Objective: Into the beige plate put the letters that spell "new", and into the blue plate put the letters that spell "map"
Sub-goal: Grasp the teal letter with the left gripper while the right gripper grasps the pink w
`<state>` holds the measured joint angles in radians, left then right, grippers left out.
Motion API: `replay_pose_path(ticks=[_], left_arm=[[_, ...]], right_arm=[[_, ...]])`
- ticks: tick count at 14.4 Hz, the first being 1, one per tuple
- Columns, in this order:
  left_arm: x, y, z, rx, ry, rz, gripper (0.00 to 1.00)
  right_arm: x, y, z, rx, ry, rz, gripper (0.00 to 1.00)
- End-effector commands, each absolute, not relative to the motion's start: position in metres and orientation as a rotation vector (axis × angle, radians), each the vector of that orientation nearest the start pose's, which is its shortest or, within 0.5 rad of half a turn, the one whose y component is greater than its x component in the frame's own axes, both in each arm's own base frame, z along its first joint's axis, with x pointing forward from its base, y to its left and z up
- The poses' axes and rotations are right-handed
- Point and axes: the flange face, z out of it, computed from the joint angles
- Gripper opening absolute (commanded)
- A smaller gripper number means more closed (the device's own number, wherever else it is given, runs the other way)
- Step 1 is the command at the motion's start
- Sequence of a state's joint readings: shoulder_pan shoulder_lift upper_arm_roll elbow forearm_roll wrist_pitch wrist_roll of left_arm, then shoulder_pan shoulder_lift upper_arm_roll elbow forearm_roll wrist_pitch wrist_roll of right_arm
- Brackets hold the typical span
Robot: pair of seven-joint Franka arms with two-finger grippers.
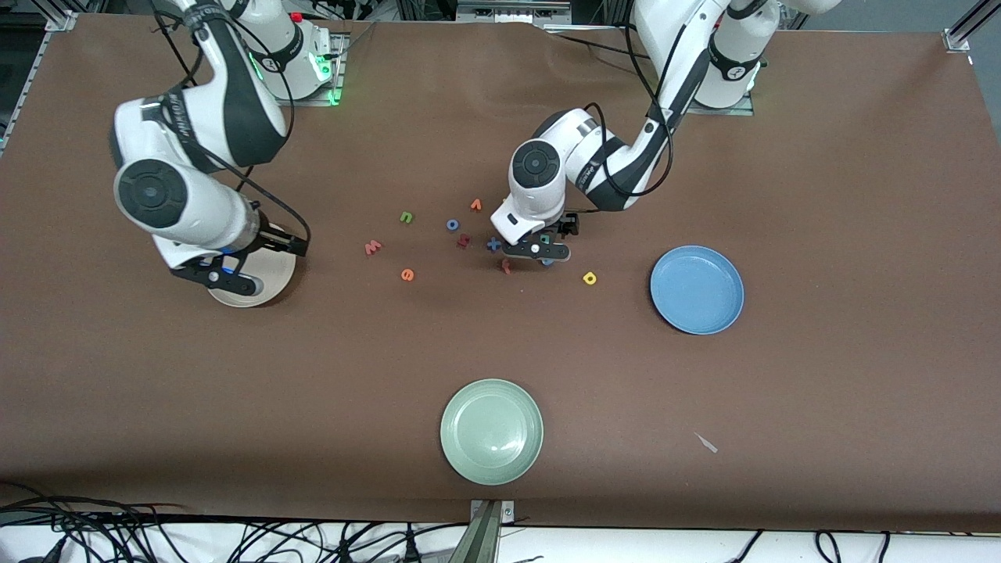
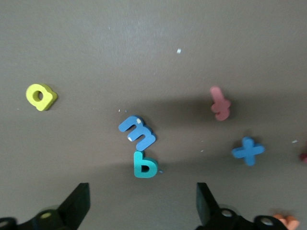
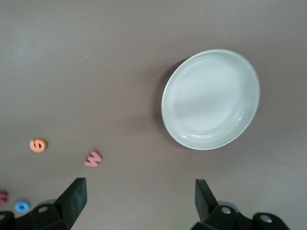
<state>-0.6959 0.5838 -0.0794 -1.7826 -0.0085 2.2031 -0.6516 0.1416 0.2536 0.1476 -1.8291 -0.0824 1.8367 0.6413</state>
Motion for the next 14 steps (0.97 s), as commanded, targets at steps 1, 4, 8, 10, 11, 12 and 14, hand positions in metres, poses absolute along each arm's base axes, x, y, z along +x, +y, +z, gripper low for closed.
replay_pose_path(ticks=[1, 4, 8, 10, 11, 12, 14], left_arm=[[0.448, -0.443, 0.203, -3.055, 0.254, 0.253, 0.89], [0.442, -0.439, 0.184, -3.085, 0.284, 0.202, 0.79], [0.442, -0.438, 0.172, -3.076, 0.339, 0.214, 0.56], [0.444, -0.436, 0.171, -3.076, 0.334, 0.217, 0.53], [0.445, -0.436, 0.171, -3.077, 0.334, 0.215, 0.47], [0.445, -0.436, 0.171, -3.077, 0.334, 0.215, 0.41], [0.447, -0.434, 0.171, -3.078, 0.329, 0.215, 0.31]], right_arm=[[0.537, 0.172, 0.356, -3.205, 0.692, 0.235, 1.0], [0.512, 0.189, 0.323, -3.14, 0.913, 0.181, 1.0], [0.489, 0.202, 0.287, -3.058, 1.072, 0.123, 1.0], [0.482, 0.21, 0.274, -3.013, 1.125, 0.092, 1.0], [0.478, 0.215, 0.265, -2.99, 1.138, 0.082, 1.0], [0.477, 0.219, 0.257, -2.956, 1.164, 0.063, 1.0], [0.476, 0.226, 0.244, -2.917, 1.206, 0.062, 1.0]])
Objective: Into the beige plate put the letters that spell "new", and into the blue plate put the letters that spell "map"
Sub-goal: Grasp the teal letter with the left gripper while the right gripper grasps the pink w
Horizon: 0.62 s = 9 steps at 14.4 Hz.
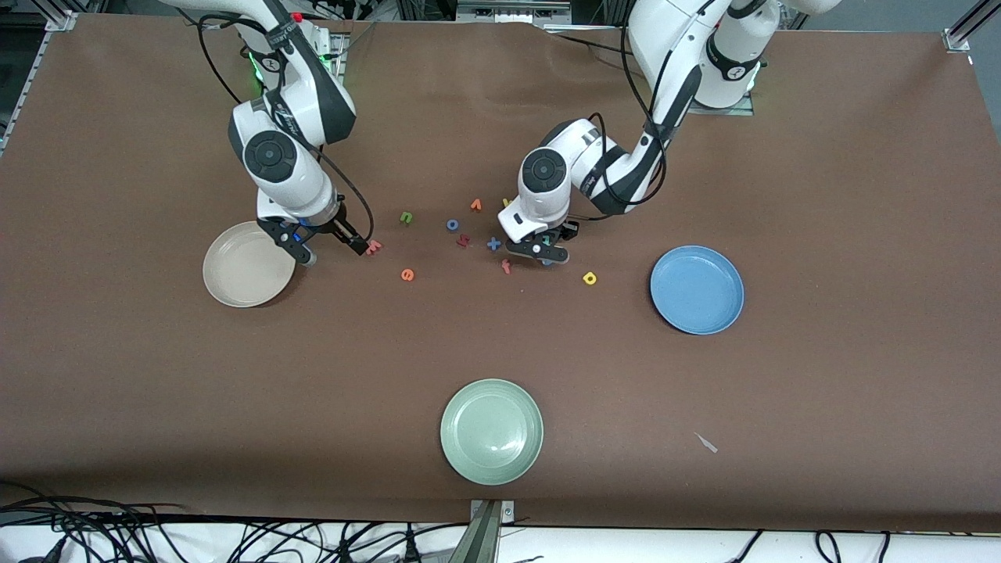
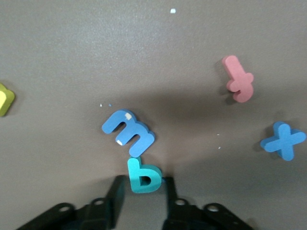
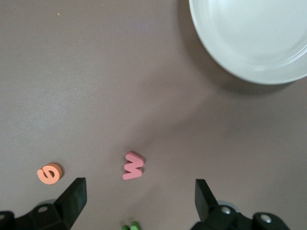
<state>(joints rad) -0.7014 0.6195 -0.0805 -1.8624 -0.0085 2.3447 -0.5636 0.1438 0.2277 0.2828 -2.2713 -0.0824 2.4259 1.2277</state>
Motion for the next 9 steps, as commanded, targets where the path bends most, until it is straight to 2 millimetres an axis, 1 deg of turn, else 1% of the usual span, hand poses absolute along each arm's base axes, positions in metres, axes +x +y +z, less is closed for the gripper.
replay_pose_path(ticks=[1, 3, 4, 5, 6, 7, 9], left_arm=[[0.449, -0.435, 0.174, -3.082, 0.327, 0.208, 0.32], [0.454, -0.439, 0.178, -3.094, 0.323, 0.191, 0.33], [0.454, -0.44, 0.175, -3.102, 0.323, 0.178, 0.32], [0.456, -0.438, 0.176, -3.108, 0.321, 0.167, 0.27], [0.456, -0.439, 0.178, -3.11, 0.322, 0.163, 0.18], [0.457, -0.439, 0.181, -3.11, 0.324, 0.16, 0.11], [0.458, -0.439, 0.186, -3.113, 0.32, 0.157, 0.09]], right_arm=[[0.477, 0.229, 0.236, -2.897, 1.218, 0.059, 1.0], [0.478, 0.231, 0.22, -2.868, 1.224, 0.06, 1.0], [0.478, 0.232, 0.215, -2.856, 1.24, 0.063, 1.0], [0.479, 0.233, 0.209, -2.841, 1.254, 0.064, 1.0], [0.479, 0.234, 0.203, -2.829, 1.253, 0.06, 1.0], [0.479, 0.234, 0.198, -2.823, 1.252, 0.062, 1.0], [0.477, 0.234, 0.19, -2.827, 1.258, 0.081, 1.0]])
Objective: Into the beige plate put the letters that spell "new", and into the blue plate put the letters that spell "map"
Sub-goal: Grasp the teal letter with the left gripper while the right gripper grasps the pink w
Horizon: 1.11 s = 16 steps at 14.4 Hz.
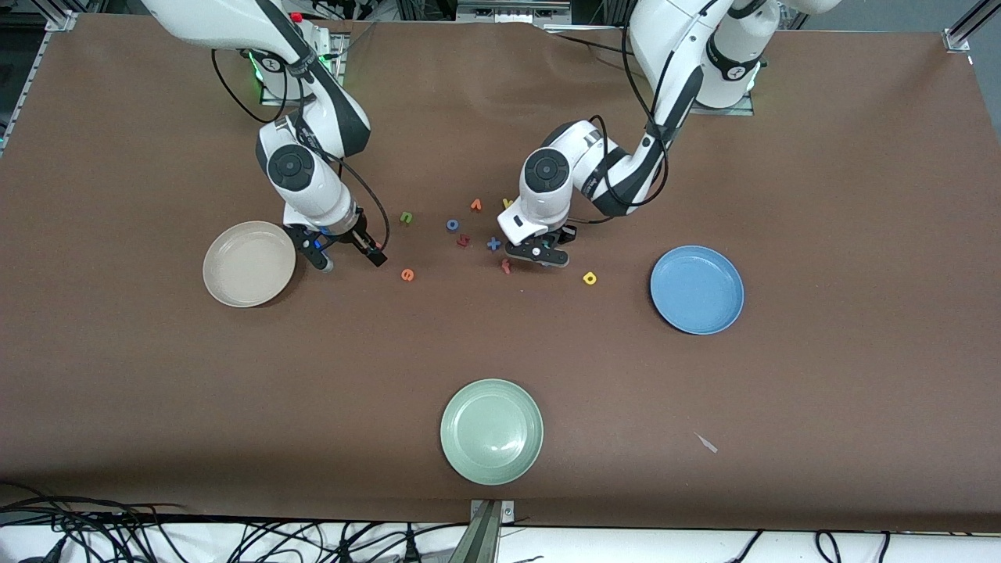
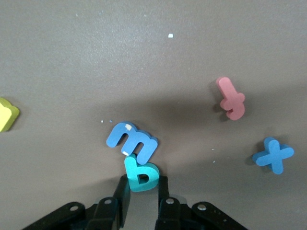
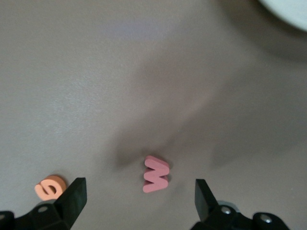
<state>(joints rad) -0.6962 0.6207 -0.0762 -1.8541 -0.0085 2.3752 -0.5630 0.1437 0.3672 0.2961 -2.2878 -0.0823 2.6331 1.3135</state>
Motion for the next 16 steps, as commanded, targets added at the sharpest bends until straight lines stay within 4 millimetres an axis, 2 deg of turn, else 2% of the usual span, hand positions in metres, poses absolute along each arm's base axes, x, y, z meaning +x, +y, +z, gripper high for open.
replay_pose_path(ticks=[1, 4, 6, 7, 11, 13, 15, 16], left_arm=[[0.458, -0.44, 0.192, -3.118, 0.319, 0.147, 0.08], [0.461, -0.432, 0.23, -3.083, 0.342, 0.19, 0.06], [0.473, -0.412, 0.252, -3.063, 0.403, 0.229, 0.06], [0.477, -0.404, 0.262, -3.053, 0.416, 0.246, 0.06], [0.525, -0.321, 0.289, -3.027, 0.52, 0.316, 0.06], [0.547, -0.276, 0.289, -2.991, 0.503, 0.329, 0.06], [0.569, -0.223, 0.28, -2.933, 0.555, 0.336, 0.06], [0.575, -0.208, 0.274, -2.933, 0.57, 0.346, 0.06]], right_arm=[[0.476, 0.234, 0.185, -2.828, 1.256, 0.089, 1.0], [0.473, 0.233, 0.166, -2.825, 1.267, 0.122, 1.0], [0.473, 0.233, 0.166, -2.828, 1.266, 0.124, 0.99], [0.474, 0.231, 0.166, -2.825, 1.272, 0.124, 0.95], [0.473, 0.232, 0.166, -2.828, 1.268, 0.123, 0.59], [0.473, 0.232, 0.166, -2.827, 1.27, 0.124, 0.5], [0.473, 0.232, 0.166, -2.829, 1.266, 0.123, 0.38], [0.473, 0.232, 0.166, -2.83, 1.264, 0.123, 0.29]])
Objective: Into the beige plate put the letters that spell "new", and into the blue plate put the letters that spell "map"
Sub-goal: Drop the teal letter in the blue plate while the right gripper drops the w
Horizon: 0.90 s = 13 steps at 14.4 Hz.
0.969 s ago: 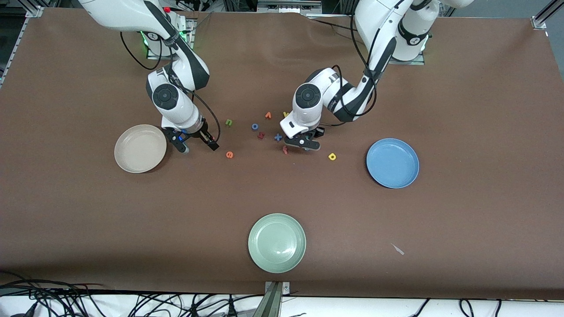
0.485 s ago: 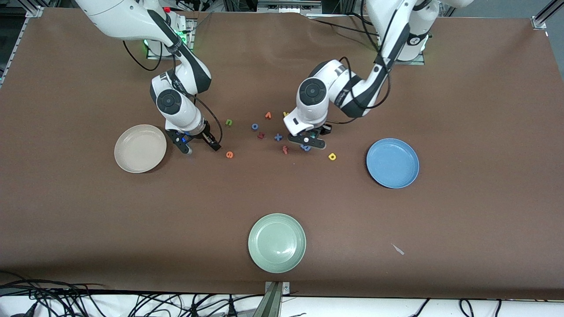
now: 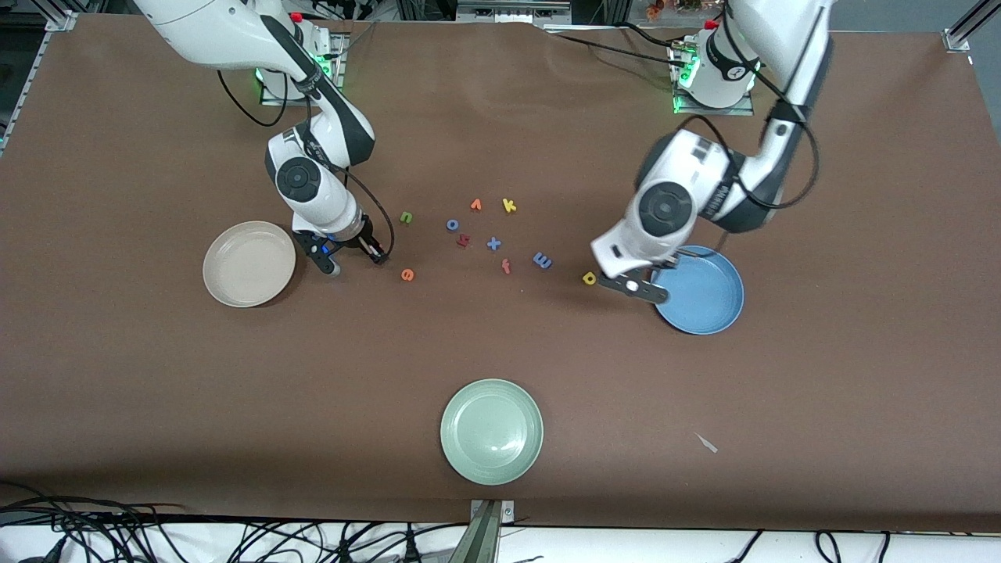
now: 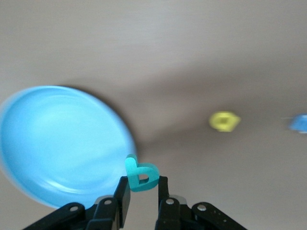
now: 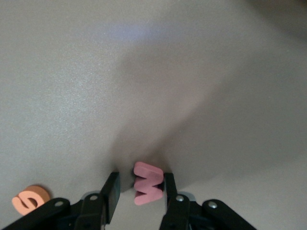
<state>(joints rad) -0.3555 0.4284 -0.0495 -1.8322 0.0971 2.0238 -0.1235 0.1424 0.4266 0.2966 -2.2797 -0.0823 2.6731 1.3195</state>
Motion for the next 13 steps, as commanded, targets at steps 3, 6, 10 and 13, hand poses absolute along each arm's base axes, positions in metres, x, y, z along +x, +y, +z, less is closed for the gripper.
replay_pose_path(ticks=[3, 6, 10, 13], left_arm=[[0.585, -0.179, 0.247, -2.93, 0.559, 0.358, 0.07], [0.59, -0.168, 0.216, -2.895, 0.584, 0.342, 0.26], [0.594, -0.167, 0.237, -2.915, 0.55, 0.33, 1.0], [0.592, -0.205, 0.277, -2.981, 0.446, 0.287, 1.0]], right_arm=[[0.477, 0.234, 0.173, -2.833, 1.238, 0.107, 0.0], [0.488, 0.236, 0.196, -2.885, 1.234, 0.134, 0.0], [0.515, 0.23, 0.241, -3.02, 1.138, 0.226, 0.0], [0.526, 0.198, 0.261, -3.106, 0.95, 0.24, 0.0]])
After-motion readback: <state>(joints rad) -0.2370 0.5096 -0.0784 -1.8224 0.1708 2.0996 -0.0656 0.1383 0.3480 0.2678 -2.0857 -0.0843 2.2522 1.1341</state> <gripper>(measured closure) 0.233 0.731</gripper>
